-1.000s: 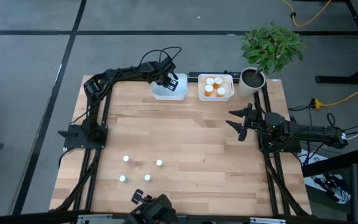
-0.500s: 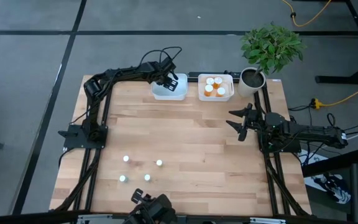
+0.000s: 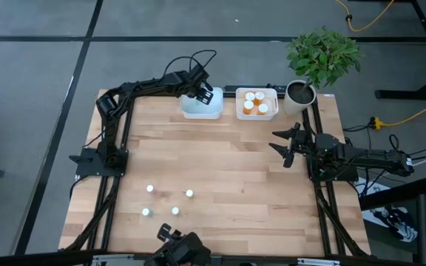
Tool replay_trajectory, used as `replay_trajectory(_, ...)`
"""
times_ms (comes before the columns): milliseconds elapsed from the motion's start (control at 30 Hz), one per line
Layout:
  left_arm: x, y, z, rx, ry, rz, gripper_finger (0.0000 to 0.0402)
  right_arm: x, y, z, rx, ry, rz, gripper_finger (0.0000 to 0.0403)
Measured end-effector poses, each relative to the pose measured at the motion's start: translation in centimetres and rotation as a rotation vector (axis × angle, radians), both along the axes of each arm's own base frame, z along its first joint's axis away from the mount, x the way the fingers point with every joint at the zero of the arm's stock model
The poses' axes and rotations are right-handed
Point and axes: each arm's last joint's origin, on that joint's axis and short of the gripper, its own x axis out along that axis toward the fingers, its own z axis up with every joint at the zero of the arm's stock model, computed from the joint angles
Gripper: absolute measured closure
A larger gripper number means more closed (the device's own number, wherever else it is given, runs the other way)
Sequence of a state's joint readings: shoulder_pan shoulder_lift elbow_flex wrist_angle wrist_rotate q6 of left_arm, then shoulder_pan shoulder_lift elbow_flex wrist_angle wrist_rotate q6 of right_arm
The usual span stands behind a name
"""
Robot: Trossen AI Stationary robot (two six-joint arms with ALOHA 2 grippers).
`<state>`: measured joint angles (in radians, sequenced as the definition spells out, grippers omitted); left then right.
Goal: Pick and place medicine bottles into bin by pill shape (circle, oval)
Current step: Put the pink tablet bottle into the left white bin
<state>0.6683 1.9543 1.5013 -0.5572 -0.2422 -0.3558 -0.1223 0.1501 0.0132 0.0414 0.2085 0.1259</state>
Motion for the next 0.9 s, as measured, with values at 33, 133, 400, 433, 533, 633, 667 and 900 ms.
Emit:
replay_trajectory(33,-0.1,-0.2,0.4,-0.007,-0.014,-0.006,0.0239,0.0,0.0,0.0,-0.001,0.0,0.0,0.0148)
replay_trajectory(133,-0.3,-1.0,2.1,-0.076,-0.11,-0.035,0.0239,0.0,0.0,0.0,0.0,0.0,0.0,0.0148)
replay_trajectory(400,-0.4,-9.4,7.7,-0.274,-0.189,-0.307,0.0239,0.0,0.0,0.0,-0.001,0.0,0.0,0.0148)
replay_trajectory(433,-0.6,-10.8,8.5,-0.278,-0.179,-0.339,0.0239,0.0,0.0,0.0,-0.001,0.0,0.0,0.0148)
replay_trajectory(533,-1.6,-15.4,10.7,-0.247,-0.11,-0.413,0.0239,0.0,0.0,0.0,-0.001,0.0,0.0,0.0148)
replay_trajectory(633,-3.1,-19.8,12.1,-0.18,-0.001,-0.458,0.0239,0.0,0.0,0.0,0.0,0.0,0.0,0.0148)
replay_trajectory(667,-3.6,-21.2,12.4,-0.159,0.038,-0.462,0.0239,0.0,0.0,0.0,0.0,0.0,0.0,0.0148)
replay_trajectory(900,-6.5,-29.6,12.8,-0.103,0.185,-0.476,0.0239,0.0,0.0,0.0,-0.001,0.0,0.0,0.0148)
